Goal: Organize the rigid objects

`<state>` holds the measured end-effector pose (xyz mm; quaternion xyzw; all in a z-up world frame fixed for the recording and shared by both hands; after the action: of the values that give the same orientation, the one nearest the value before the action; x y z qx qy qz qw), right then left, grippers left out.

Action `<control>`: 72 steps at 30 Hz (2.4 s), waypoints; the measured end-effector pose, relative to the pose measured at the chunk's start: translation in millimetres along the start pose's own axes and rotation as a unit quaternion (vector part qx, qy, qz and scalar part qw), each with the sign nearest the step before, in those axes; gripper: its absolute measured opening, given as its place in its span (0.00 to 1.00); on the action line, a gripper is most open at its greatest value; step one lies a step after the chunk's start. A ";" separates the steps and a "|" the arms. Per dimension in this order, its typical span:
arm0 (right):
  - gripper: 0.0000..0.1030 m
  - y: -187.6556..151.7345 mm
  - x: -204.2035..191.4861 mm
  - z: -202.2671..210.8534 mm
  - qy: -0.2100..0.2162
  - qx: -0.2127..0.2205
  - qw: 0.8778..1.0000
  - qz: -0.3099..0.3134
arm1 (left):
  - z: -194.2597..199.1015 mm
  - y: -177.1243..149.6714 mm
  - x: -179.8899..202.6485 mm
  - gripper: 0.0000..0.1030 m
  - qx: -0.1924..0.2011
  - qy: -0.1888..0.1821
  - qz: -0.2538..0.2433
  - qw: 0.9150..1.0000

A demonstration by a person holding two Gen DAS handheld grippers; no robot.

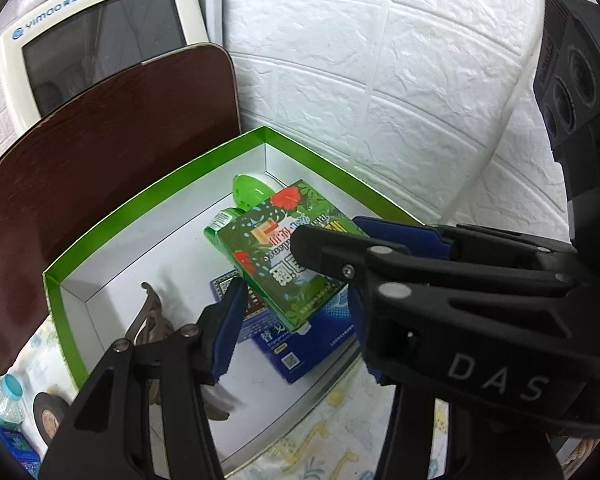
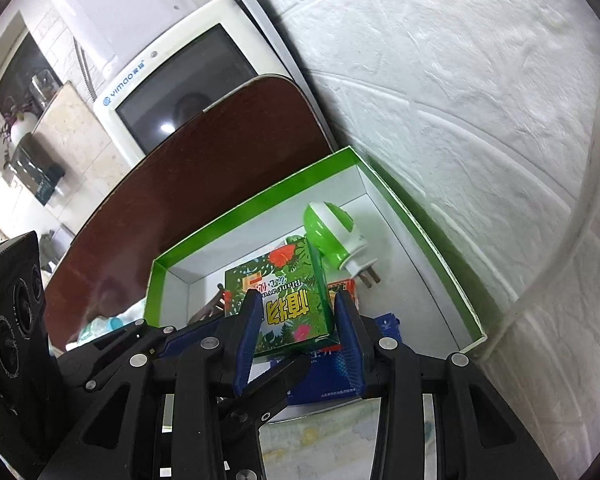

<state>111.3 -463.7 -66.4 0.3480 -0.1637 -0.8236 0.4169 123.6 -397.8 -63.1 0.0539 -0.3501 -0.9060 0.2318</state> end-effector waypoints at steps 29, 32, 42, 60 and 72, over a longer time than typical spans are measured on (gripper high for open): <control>0.38 -22.9 -70.9 2.5 0.014 0.003 0.999 0.048 | 70.7 -43.3 -75.9 0.50 0.040 0.075 0.069 0.994; 0.38 -29.6 -99.4 -0.8 0.034 -0.005 0.997 0.069 | 89.2 -55.8 -98.1 0.50 0.045 0.092 0.090 0.991; 0.38 -73.7 -199.3 -33.3 0.073 -0.050 0.983 0.159 | 143.6 -125.8 -188.4 0.60 0.059 0.152 0.188 0.968; 0.38 -117.6 -237.9 -115.2 0.037 -0.145 0.983 0.108 | 126.6 -184.9 -250.6 0.36 0.026 0.111 0.265 0.957; 0.38 -116.8 -227.8 -162.6 0.008 -0.182 0.983 0.027 | 93.3 -188.5 -272.4 0.26 0.005 0.070 0.293 0.953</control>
<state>253.2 -208.0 -146.7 0.2680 -0.0173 -0.8255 0.4965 268.8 -94.2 -135.1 0.0132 -0.3380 -0.7901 0.5112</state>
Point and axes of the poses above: each gripper's, at about its wrist camera, not at the fingertips, and z roughly against the way its jaws point, x to its right, y to its top, the point moved 8 cm from there along -z, roughly the way its jaws point
